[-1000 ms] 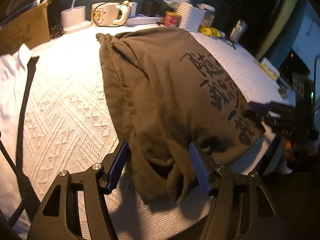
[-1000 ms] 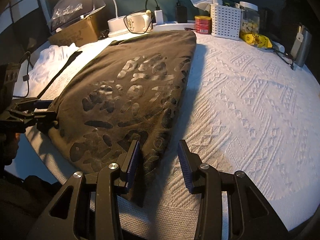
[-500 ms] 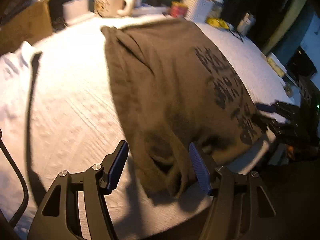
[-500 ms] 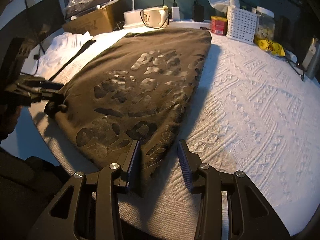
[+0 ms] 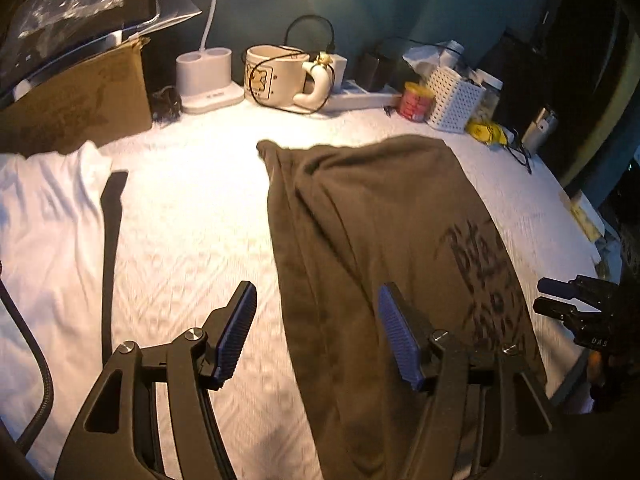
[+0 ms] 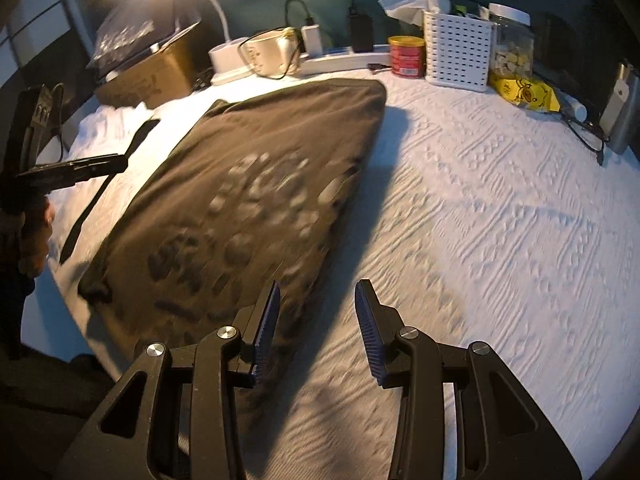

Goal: Fold small clothes

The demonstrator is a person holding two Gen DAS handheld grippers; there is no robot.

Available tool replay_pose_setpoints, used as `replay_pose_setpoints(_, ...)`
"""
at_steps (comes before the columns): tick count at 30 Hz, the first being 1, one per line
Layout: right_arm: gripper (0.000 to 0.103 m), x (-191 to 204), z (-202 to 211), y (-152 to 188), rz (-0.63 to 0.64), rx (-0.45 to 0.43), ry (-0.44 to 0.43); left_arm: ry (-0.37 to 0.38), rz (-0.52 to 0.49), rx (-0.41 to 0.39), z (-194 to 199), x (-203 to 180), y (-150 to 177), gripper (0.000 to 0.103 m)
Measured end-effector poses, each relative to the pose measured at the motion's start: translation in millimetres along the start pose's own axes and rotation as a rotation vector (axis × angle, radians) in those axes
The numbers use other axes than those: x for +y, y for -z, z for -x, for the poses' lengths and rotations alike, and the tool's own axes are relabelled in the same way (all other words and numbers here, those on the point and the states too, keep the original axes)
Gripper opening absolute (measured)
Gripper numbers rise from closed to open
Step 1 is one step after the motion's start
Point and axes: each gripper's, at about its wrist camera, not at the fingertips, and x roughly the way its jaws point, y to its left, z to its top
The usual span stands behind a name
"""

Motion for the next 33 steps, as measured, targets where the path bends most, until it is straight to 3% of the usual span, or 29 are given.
replay_pose_setpoints(18,0.042,-53,-37,-70,-0.088,-0.018,0.04,0.051,0.027,-0.003,-58,14,-62,0.063)
replay_pose_setpoints(22,0.059,-64,-49,-86,-0.101,-0.027,0.046,0.026,0.024,0.013,-76,19,-69,0.063)
replay_pose_setpoints(28,0.059,-77,-70,-104,-0.121,-0.028,0.046,0.039,0.069,0.036,-98,31,-77,0.063)
replay_pose_setpoints(30,0.059,-80,-78,-109,-0.126,-0.025,0.042,0.077,0.076,0.058,-106,32,-78,0.063)
replay_pose_setpoints(33,0.059,-80,-85,-116,-0.131,-0.03,0.028,0.109,0.061,0.043,-108,28,-79,0.077)
